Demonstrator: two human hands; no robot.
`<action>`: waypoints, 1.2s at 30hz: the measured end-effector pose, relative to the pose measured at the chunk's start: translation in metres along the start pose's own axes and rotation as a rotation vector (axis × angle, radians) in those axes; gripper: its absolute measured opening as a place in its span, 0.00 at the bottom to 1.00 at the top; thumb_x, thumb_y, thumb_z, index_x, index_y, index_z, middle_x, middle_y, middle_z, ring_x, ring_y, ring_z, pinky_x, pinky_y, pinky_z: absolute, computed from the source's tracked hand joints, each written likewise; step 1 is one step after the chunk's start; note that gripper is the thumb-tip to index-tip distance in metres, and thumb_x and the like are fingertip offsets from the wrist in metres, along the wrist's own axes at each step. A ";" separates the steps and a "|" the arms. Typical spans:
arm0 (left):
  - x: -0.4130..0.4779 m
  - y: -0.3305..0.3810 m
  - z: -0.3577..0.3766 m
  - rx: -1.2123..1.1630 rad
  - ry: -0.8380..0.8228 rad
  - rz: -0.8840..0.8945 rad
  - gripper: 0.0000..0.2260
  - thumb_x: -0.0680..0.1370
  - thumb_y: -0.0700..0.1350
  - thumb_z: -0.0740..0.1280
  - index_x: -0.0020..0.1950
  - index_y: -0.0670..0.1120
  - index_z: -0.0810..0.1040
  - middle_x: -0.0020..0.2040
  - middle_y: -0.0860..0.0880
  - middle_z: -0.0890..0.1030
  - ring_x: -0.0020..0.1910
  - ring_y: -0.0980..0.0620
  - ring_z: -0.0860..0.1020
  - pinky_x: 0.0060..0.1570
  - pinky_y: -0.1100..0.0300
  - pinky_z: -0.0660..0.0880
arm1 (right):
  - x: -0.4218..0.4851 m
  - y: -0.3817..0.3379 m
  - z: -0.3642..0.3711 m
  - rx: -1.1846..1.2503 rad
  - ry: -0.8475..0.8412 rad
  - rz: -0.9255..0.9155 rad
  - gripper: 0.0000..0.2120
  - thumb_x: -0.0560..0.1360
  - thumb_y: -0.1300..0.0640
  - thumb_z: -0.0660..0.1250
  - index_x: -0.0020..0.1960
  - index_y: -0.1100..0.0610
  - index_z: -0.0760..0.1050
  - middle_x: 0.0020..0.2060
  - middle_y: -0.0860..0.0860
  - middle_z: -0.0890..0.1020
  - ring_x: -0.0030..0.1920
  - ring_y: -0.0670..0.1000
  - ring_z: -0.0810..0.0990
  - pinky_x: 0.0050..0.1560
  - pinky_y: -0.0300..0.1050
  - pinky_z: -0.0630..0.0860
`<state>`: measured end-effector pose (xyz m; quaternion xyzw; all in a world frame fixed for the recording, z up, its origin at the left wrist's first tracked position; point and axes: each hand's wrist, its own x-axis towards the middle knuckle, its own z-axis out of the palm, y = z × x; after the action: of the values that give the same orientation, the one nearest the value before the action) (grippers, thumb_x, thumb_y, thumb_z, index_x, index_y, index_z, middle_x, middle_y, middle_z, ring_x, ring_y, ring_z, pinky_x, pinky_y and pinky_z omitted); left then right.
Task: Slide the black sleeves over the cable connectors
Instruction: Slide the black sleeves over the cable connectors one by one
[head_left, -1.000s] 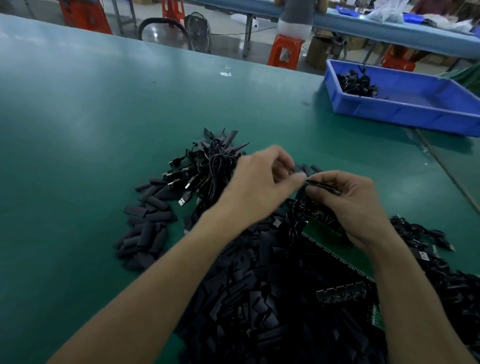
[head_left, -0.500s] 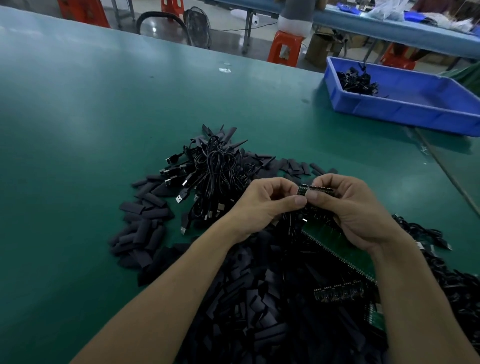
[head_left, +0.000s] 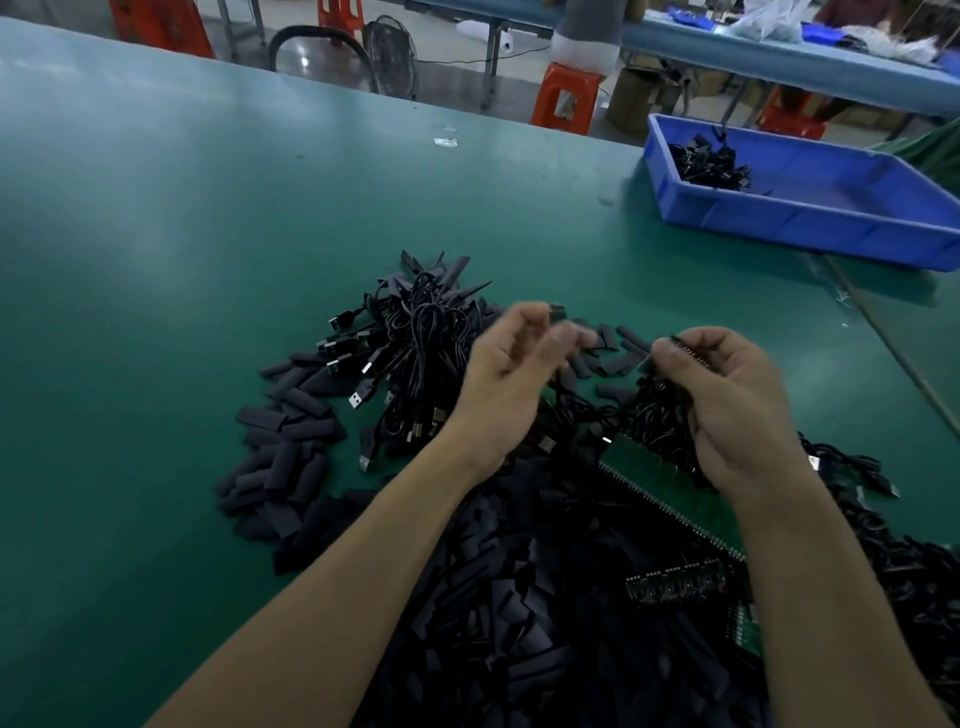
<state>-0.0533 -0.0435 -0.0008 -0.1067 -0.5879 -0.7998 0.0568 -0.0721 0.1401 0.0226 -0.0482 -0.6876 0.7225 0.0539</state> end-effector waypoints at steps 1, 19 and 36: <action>0.000 0.008 -0.001 -0.054 0.034 0.062 0.05 0.79 0.46 0.64 0.51 0.45 0.73 0.45 0.52 0.85 0.48 0.54 0.82 0.55 0.56 0.79 | 0.002 0.000 0.000 -0.046 0.112 -0.034 0.09 0.74 0.63 0.74 0.43 0.52 0.75 0.40 0.49 0.80 0.42 0.48 0.79 0.49 0.41 0.79; -0.013 0.060 -0.057 0.587 -0.074 -0.205 0.09 0.85 0.42 0.60 0.57 0.49 0.80 0.30 0.54 0.74 0.23 0.58 0.65 0.22 0.71 0.63 | -0.044 -0.002 0.062 -1.433 -0.403 -0.554 0.05 0.79 0.49 0.67 0.53 0.44 0.81 0.46 0.42 0.83 0.51 0.47 0.78 0.47 0.48 0.54; -0.022 0.067 -0.067 0.599 -0.125 -0.268 0.05 0.83 0.41 0.64 0.53 0.50 0.78 0.37 0.50 0.85 0.26 0.57 0.75 0.23 0.66 0.70 | -0.045 0.026 0.075 -1.315 -0.457 -0.340 0.15 0.76 0.43 0.69 0.42 0.45 0.64 0.41 0.43 0.73 0.49 0.48 0.72 0.53 0.47 0.56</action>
<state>-0.0241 -0.1280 0.0374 -0.0559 -0.8080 -0.5839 -0.0560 -0.0386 0.0579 0.0001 0.1897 -0.9727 0.1319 -0.0200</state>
